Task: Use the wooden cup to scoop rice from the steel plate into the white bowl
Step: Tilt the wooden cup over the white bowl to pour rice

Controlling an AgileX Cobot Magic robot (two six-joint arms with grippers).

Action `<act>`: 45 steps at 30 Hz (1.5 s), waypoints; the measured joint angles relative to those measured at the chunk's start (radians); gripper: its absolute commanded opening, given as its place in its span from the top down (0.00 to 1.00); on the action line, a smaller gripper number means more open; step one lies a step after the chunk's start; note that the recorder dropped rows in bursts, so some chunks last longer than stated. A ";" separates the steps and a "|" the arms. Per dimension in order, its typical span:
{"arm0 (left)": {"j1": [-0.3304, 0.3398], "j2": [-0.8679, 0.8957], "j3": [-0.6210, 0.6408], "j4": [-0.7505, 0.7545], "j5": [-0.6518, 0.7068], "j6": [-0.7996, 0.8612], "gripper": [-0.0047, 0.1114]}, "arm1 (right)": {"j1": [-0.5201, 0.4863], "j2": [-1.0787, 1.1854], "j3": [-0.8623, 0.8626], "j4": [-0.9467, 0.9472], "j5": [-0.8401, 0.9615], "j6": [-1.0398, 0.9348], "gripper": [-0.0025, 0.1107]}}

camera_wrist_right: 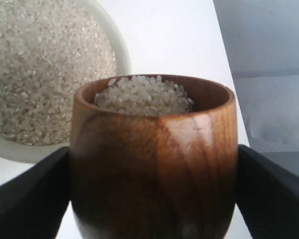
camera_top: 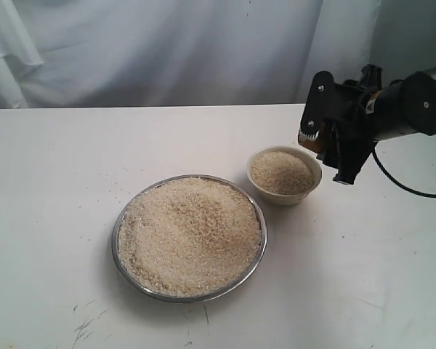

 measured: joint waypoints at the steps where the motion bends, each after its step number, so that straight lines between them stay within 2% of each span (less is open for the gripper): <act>1: 0.000 0.000 0.000 0.000 0.000 0.000 0.96 | 0.002 0.000 -0.005 -0.005 0.000 -0.002 0.98; 34: 0.000 0.000 0.000 0.000 0.000 0.000 0.96 | 0.071 0.006 -0.035 0.008 -0.037 0.064 0.98; 40: 0.000 0.000 0.000 0.000 0.000 0.000 0.96 | 0.072 0.042 -0.035 -0.093 -0.039 0.126 0.98; 45: 0.000 0.000 0.000 0.000 0.000 0.000 0.96 | 0.077 0.060 -0.035 -0.300 -0.025 0.297 0.98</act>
